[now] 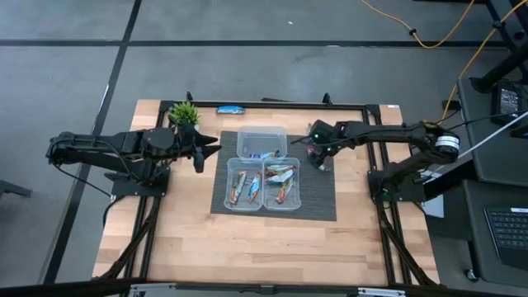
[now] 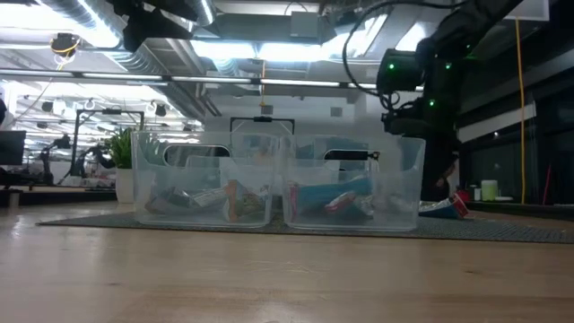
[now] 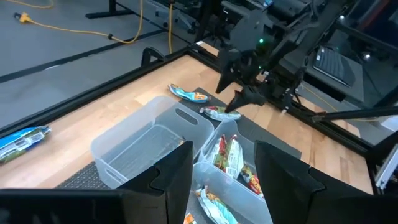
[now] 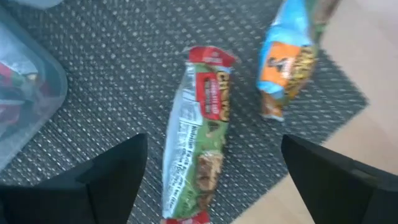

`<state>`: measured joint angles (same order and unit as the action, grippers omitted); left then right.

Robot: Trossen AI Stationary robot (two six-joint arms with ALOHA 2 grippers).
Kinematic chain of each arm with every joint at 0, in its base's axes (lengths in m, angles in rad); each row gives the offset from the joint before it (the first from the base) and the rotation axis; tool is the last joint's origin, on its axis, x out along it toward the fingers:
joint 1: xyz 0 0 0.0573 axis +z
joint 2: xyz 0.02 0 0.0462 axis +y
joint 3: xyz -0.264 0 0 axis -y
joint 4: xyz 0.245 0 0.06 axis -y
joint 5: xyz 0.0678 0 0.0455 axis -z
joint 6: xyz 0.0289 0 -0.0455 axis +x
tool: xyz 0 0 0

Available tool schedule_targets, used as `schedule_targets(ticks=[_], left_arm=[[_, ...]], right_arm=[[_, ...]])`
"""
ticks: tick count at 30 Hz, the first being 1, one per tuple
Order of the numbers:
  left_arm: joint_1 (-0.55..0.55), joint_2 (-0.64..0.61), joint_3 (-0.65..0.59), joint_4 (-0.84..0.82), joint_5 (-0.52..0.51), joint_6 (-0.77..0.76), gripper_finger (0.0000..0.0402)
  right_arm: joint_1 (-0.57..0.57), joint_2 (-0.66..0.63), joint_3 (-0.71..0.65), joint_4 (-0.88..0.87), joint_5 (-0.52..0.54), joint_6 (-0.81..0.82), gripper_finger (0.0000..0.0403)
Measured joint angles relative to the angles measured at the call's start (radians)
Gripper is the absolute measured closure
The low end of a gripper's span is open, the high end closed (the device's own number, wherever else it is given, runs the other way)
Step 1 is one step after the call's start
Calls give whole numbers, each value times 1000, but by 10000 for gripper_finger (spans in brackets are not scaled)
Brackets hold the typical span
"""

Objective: Pick and place Granola Bars by type
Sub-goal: Put the red granola bar into the bottom right transparent bin

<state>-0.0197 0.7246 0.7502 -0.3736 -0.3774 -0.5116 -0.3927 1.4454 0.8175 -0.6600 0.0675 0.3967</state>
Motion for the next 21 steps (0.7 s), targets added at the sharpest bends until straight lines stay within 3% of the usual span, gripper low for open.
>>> schedule_targets(ticks=[17, 21], left_arm=[[0, 0, 0, -3, 0, -26, 238], [0, 0, 0, -3, 0, -26, 238]], right_arm=[[0, 182, 1, 64, -81, -68, 35], [0, 184, 1, 63, -80, -69, 55]])
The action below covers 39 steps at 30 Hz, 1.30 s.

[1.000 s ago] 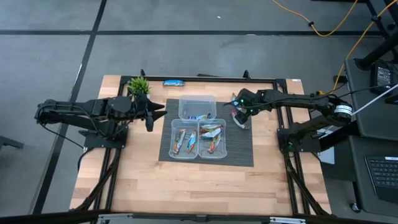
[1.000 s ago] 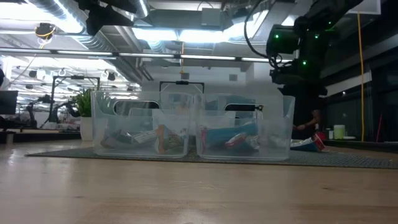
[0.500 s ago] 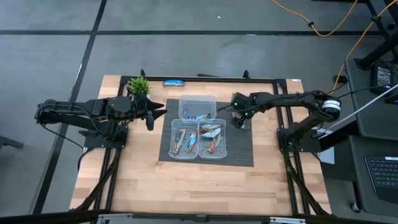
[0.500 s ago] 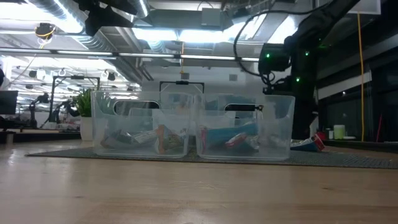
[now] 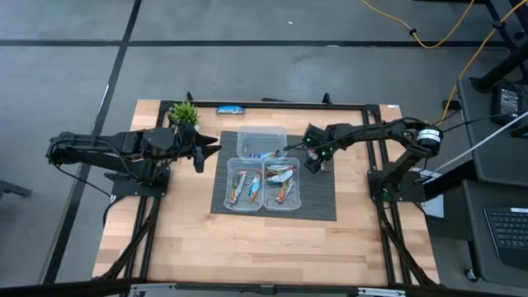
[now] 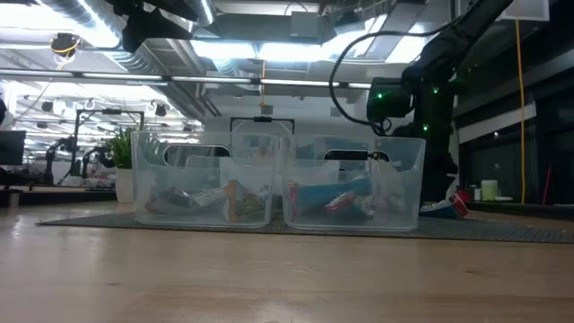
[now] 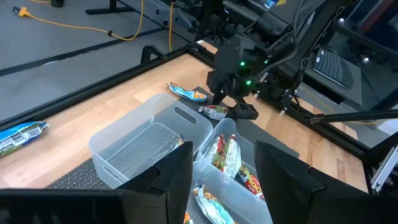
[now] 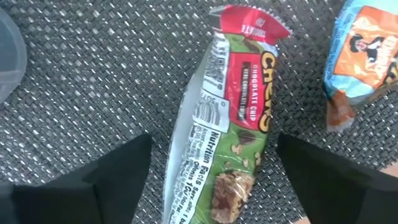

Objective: Pick and place Granola Bars by type
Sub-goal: Put the red granola bar into the bottom right transparent bin

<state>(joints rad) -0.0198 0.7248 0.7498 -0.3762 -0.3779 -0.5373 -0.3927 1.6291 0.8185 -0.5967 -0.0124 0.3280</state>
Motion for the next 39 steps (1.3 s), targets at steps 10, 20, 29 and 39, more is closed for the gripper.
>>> schedule_targets(ticks=[10, 20, 29, 39], left_arm=[[0, 0, 0, -2, -31, 0, 238], [0, 0, 0, -2, -43, 0, 238], [0, 0, 0, -2, -43, 0, 238], [0, 0, 0, -2, -50, 0, 238]], right_arm=[[0, 2, 0, 11, -3, -2, 198], [0, 2, 0, 7, -11, -4, 368], [-8, -28, -4, -57, -20, -23, 366], [-10, -201, 16, -258, -30, -48, 383]])
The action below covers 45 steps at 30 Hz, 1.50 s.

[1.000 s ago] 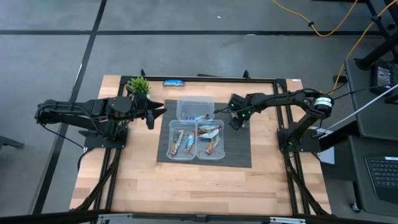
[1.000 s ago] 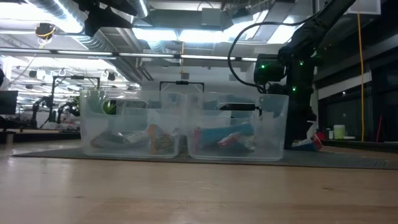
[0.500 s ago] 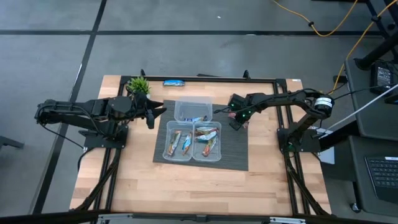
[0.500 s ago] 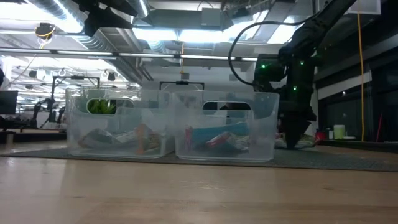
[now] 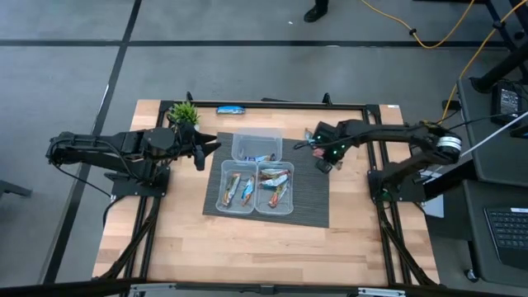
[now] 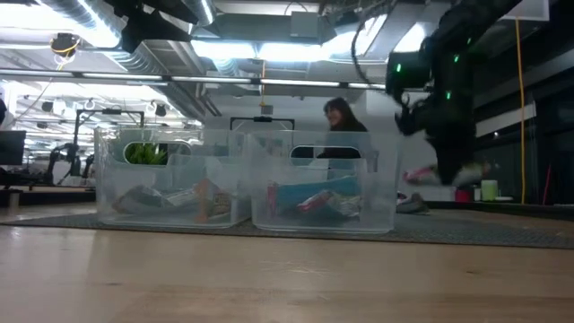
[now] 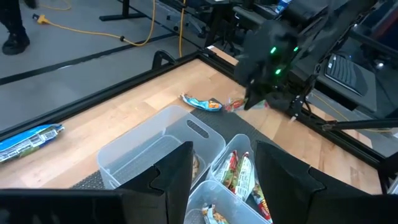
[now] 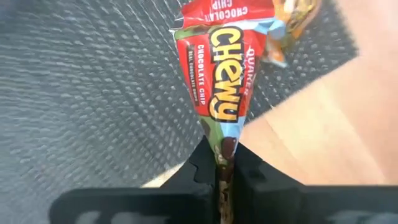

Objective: Pick and place Granola Bars by type
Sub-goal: Put the red granola bar into the bottom right transparent bin

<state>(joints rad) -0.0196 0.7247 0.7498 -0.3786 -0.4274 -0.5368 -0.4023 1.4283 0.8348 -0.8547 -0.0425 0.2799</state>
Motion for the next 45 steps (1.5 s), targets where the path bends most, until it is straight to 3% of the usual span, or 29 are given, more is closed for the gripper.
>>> schedule_targets(ticks=[6, 12, 17, 23, 34, 40, 45], left_arm=[[0, 0, 0, 0, 0, 8, 238], [0, 0, -1, 0, 1, 8, 238], [0, 0, -1, -1, 1, 9, 238], [0, 0, -1, -1, 2, 26, 238], [0, 0, -1, -1, 4, 27, 238], [0, 0, -1, -14, 21, 27, 238], [0, 0, -1, -19, 21, 26, 238]], right_arm=[[1, -181, 88, -57, -30, 1, 381], [21, -398, 193, -32, -199, -105, 386], [52, -574, 220, 132, -252, -126, 369], [69, -675, 220, 308, -300, -100, 387], [104, -620, 220, 435, -351, -39, 378], [202, -442, 220, 714, -357, -2, 385], [244, -327, 254, 688, -363, -22, 373]])
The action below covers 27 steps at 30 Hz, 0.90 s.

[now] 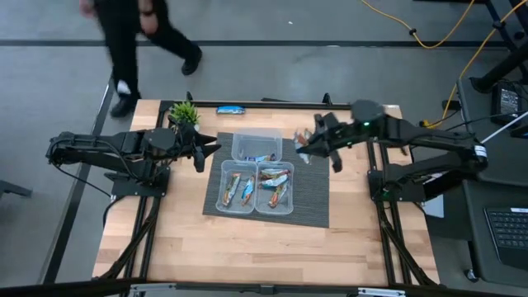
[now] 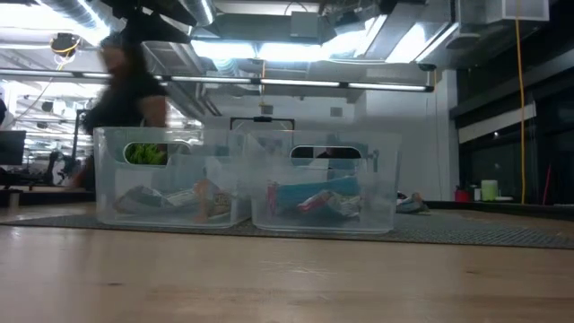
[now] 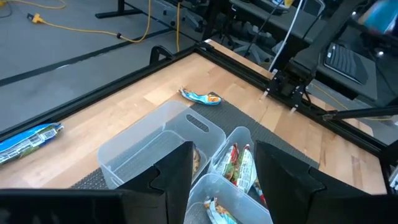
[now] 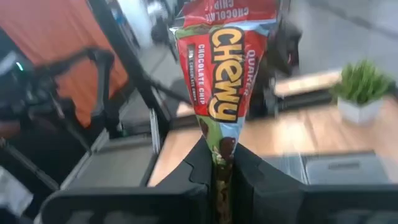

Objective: Pick and place Granola Bars by type
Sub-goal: Put the red granola bar into the bottom right transparent bin

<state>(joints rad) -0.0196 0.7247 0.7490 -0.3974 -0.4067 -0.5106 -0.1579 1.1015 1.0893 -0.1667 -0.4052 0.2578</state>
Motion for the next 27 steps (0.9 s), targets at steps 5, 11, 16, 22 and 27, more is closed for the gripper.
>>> schedule_targets(ticks=[5, 11, 16, 22, 27], left_arm=[[0, 0, 0, 0, 1, 0, 238], [0, 0, 0, 0, 0, 0, 238], [0, 0, 0, -4, 0, 0, 238], [0, 0, 0, -5, 10, 0, 238], [0, 0, 0, -5, 16, 0, 238]], right_arm=[[30, 83, 8, -62, 39, -27, 387], [60, 228, 8, -102, 100, 21, 377], [78, 389, 8, -133, 154, 23, 386], [85, 498, 8, -159, 166, 56, 386], [119, 547, 8, -165, 187, 81, 369]])
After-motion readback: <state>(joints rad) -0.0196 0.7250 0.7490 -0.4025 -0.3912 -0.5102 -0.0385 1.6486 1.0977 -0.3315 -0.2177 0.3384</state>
